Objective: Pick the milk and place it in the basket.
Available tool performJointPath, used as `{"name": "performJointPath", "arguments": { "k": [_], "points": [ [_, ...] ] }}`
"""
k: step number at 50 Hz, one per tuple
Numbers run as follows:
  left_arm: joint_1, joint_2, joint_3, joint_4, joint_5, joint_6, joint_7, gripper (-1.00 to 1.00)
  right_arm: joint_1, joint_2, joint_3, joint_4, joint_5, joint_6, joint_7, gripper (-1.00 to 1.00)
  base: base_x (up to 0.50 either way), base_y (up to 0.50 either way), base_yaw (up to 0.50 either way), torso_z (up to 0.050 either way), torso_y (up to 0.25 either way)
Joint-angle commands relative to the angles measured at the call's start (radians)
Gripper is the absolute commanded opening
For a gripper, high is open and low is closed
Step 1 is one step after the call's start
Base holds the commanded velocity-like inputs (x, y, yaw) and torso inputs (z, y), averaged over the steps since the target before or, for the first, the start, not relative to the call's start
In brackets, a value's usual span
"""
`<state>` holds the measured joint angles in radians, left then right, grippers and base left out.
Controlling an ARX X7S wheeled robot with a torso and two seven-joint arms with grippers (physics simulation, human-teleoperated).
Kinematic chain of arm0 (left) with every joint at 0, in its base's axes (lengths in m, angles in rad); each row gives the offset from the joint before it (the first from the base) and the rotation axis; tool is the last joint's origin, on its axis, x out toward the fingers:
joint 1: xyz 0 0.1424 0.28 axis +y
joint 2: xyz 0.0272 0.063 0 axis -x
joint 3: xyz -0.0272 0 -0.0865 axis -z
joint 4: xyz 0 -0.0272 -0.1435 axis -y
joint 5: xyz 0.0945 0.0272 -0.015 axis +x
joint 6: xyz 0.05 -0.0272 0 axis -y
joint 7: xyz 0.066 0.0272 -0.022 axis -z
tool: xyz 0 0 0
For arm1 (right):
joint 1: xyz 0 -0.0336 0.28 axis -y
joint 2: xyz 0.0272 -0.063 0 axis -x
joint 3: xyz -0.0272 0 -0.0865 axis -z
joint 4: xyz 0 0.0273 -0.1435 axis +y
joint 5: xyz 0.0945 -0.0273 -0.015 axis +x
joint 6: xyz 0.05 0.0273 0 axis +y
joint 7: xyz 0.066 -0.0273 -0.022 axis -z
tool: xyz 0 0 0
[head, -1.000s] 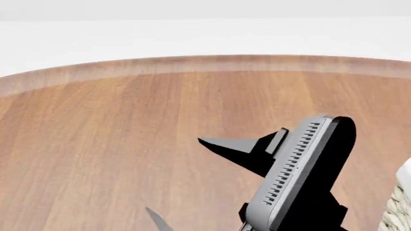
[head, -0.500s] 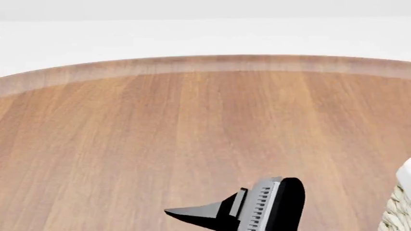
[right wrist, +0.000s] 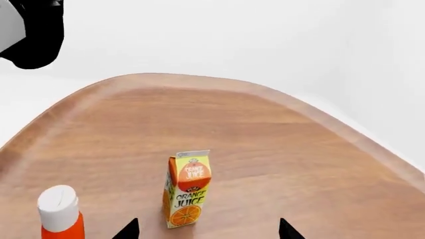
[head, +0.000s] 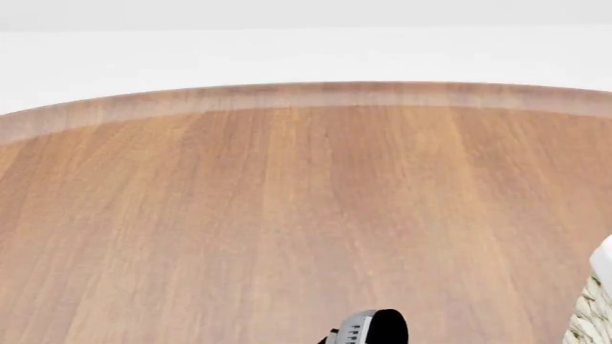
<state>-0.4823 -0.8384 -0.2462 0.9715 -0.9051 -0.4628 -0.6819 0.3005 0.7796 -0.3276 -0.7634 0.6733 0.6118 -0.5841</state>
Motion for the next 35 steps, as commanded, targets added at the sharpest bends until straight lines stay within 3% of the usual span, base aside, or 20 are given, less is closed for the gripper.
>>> {"name": "performJointPath", "arguments": {
  "k": [1,35],
  "points": [
    [0.001,0.015,-0.019,-0.005,0.018,0.005,0.018,1.00,-0.042,-0.024,-0.057,0.054,-0.104,-0.033,-0.038,1.00,0.00,0.00,0.00,0.000,0.000],
    [0.026,0.010,-0.016,-0.006,0.028,0.025,0.014,1.00,-0.099,-0.053,-0.149,0.209,-0.226,-0.117,-0.047,1.00,0.00,0.00,0.00,0.000,0.000]
  ]
}}
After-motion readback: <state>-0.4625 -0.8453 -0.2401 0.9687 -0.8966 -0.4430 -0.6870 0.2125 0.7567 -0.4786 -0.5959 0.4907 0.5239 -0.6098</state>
